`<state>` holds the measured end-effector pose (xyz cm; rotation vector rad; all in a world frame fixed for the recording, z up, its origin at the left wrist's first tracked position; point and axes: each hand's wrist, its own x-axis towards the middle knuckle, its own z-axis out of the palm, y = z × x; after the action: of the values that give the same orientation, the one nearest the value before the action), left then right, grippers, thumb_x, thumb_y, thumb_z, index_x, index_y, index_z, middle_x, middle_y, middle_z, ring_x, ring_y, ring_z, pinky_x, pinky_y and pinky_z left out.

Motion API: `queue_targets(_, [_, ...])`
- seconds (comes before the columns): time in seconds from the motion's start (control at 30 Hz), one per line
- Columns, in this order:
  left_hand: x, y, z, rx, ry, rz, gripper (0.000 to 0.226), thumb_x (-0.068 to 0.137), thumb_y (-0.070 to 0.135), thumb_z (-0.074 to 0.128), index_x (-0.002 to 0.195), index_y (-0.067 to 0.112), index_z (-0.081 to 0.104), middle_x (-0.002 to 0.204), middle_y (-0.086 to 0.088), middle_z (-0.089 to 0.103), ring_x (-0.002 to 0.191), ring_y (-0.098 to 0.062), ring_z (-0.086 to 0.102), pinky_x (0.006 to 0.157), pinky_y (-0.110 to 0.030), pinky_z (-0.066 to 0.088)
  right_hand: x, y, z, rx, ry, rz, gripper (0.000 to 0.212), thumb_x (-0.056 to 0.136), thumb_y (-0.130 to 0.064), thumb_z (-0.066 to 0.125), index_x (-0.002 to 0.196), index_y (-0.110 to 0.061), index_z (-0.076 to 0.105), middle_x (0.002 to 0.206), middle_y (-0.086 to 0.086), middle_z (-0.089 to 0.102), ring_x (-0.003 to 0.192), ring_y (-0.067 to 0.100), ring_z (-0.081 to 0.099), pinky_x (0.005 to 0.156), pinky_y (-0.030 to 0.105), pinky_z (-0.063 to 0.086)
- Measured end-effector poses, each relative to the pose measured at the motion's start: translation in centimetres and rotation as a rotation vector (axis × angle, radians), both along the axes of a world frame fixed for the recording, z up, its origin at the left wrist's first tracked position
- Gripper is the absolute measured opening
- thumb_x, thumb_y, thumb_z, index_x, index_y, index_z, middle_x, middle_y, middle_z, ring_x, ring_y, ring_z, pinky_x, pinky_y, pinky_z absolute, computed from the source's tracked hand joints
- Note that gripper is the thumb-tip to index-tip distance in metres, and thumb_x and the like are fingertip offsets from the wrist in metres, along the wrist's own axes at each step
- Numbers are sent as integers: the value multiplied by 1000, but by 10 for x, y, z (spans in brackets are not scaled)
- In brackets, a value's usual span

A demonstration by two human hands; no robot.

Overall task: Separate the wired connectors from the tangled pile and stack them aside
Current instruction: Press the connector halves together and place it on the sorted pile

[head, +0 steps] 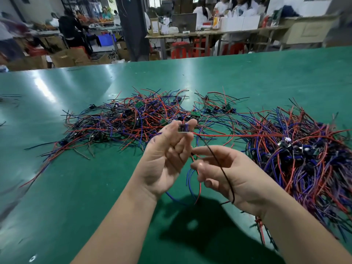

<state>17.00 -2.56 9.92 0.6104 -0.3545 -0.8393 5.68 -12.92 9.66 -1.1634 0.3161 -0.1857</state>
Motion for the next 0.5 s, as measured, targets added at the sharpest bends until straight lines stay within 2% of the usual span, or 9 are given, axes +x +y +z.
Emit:
queue_targets(0.07, [-1, -3, 0, 32, -5, 40, 21, 67, 22, 68, 84, 10, 65, 88, -7, 75, 62, -8, 69, 60, -16, 56, 1, 0, 2, 59, -96, -73, 33, 50, -19, 76, 82, -19, 77, 74, 5, 66, 53, 10, 61, 54, 15, 50])
queue_targets(0.17, [-7, -7, -1, 59, -97, 46, 8, 66, 12, 68, 73, 14, 70, 89, -8, 74, 65, -11, 70, 62, -17, 56, 3, -3, 8, 207, -222, -169, 30, 49, -25, 76, 77, -15, 78, 67, 3, 66, 50, 5, 58, 50, 13, 48])
queue_targets(0.23, [-13, -9, -3, 81, -195, 14, 15, 70, 1, 72, 69, 17, 73, 90, -7, 74, 69, -13, 71, 65, -18, 57, 4, -5, 11, 338, -231, -242, 22, 54, -30, 73, 70, -14, 77, 61, -1, 63, 47, 3, 54, 44, 12, 45])
queue_targets(0.33, [-20, -12, -8, 89, -306, -32, 26, 70, -7, 63, 76, 15, 75, 98, -6, 74, 82, -17, 72, 71, -21, 57, 5, -10, 12, 459, -167, -350, 17, 58, -27, 68, 69, -16, 75, 59, -4, 60, 45, 2, 52, 39, 10, 40])
queue_targets(0.4, [-21, -13, -10, 105, -412, -58, 36, 68, -13, 59, 82, 15, 77, 107, -2, 72, 91, -14, 69, 80, -23, 55, 5, -12, 11, 440, -136, -383, 18, 60, -24, 68, 75, -14, 70, 59, -5, 60, 44, 2, 52, 39, 9, 39])
queue_targets(0.5, [-16, -9, -10, 135, -602, -129, 46, 73, -20, 55, 87, 16, 79, 115, 6, 70, 107, -11, 64, 88, -23, 52, 4, -14, 8, 348, -123, -394, 17, 63, -16, 67, 79, -11, 66, 63, -3, 63, 48, 2, 54, 47, 10, 41])
